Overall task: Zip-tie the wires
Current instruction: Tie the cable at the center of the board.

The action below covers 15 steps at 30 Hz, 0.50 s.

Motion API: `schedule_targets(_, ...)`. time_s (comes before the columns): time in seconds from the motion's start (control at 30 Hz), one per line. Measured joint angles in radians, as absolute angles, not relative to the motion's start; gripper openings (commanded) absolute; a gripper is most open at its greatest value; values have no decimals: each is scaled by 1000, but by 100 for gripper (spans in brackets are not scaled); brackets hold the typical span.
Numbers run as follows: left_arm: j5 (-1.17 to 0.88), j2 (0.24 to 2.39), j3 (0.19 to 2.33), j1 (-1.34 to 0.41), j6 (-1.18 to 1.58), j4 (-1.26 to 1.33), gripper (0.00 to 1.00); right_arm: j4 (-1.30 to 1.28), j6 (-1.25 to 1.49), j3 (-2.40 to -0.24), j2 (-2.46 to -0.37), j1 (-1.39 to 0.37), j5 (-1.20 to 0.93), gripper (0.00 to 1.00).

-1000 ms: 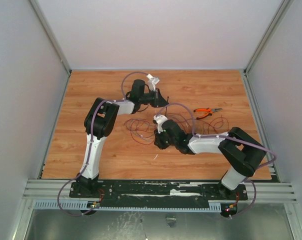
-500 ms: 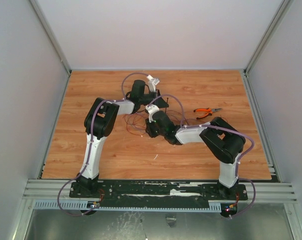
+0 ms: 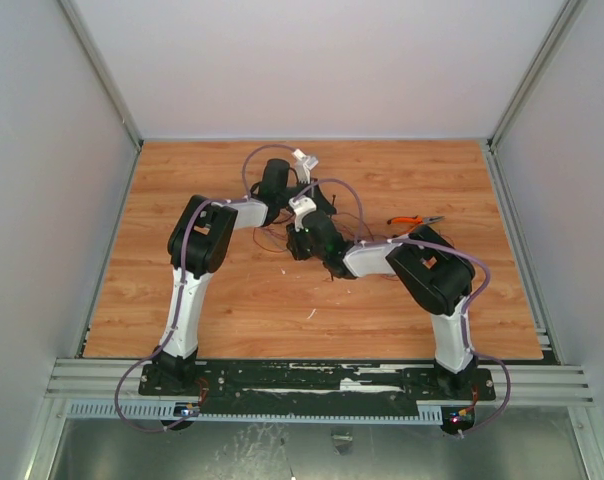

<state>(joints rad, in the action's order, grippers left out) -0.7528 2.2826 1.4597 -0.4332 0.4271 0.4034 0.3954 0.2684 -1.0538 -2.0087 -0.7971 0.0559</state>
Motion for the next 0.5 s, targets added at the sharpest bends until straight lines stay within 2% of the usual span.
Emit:
schedule_targets(0.27, -753, 2283, 1474, -433, 423, 391, 0, 413, 236, -934, -1919, -796, 2, 60)
schedule_targets(0.5, -753, 2295, 1476, -433, 416, 379, 0, 416, 206, -796, -1802, -799, -61, 71)
